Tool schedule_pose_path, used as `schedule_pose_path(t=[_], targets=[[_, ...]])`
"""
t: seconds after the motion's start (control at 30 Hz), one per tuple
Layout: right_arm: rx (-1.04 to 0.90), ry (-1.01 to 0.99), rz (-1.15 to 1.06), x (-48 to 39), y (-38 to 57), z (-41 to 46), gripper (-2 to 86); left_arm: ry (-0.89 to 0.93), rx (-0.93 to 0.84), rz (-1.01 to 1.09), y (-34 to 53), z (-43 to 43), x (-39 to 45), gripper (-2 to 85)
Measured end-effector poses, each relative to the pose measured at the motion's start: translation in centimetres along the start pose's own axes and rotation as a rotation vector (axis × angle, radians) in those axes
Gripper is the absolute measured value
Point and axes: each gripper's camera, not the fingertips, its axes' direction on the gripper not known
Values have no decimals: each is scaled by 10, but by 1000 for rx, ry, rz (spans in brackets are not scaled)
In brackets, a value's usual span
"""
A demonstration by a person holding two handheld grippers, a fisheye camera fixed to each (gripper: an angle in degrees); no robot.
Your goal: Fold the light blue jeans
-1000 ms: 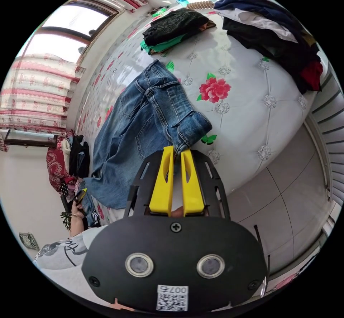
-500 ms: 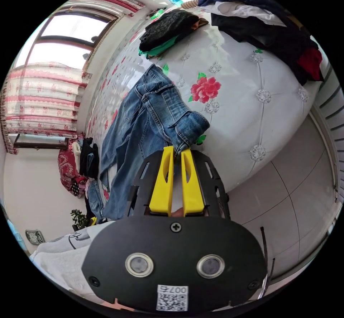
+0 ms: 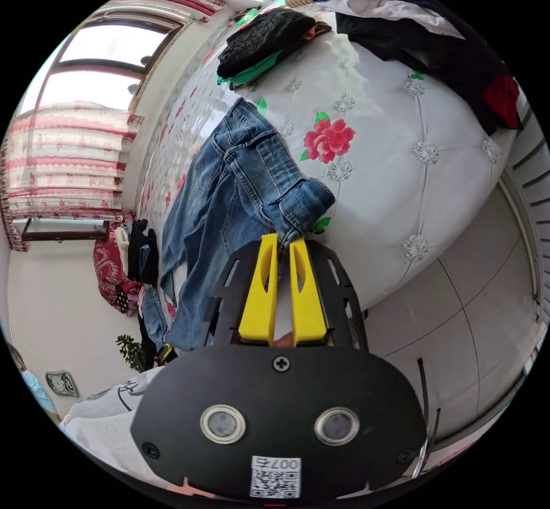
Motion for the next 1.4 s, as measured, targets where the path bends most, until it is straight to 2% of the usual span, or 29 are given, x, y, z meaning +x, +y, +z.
schedule_pose_path(t=[0.07, 0.17, 0.23, 0.33, 0.5, 0.67, 0.77, 0.8, 1.0, 1.13, 1.2, 1.3, 1.4], targets=[[-3, 23, -9, -6, 0, -1, 1, 20, 37, 88, -24, -2, 33, 88], [-5, 59, -9, -16, 1, 1, 1, 34, -47, 271, -56, 21, 97, 106], [-2, 69, -1, -22, 4, 1, 1, -13, -93, 309, -63, 34, 114, 101], [11, 74, 6, -26, 9, 0, 2, -26, -60, 275, -53, 26, 99, 102], [25, 69, 27, -25, 18, 1, 2, -94, 36, 214, -10, -10, 15, 106], [41, 60, 64, -22, 20, 5, 2, -37, 24, 313, -13, 7, -16, 129], [30, 83, 58, -25, 18, 7, 2, 15, -84, 289, -32, 37, -26, 118], [21, 94, 52, -26, 16, 8, 2, 56, -125, 257, -39, 43, -29, 90], [-24, 89, 24, -36, -4, 4, 1, 197, -100, 160, -58, -12, -47, 50], [1, -67, -88, -78, -47, -16, 1, 319, -58, 171, -95, -70, -47, 49], [45, -103, -185, -111, -62, -33, 1, 360, -24, 247, -116, -115, -33, 50], [136, -146, -366, -153, -71, -69, 1, 285, -25, 338, -115, -153, -28, 50], [145, -123, -468, -156, -66, -79, 1, 216, -77, 193, -93, -142, -66, 50]])
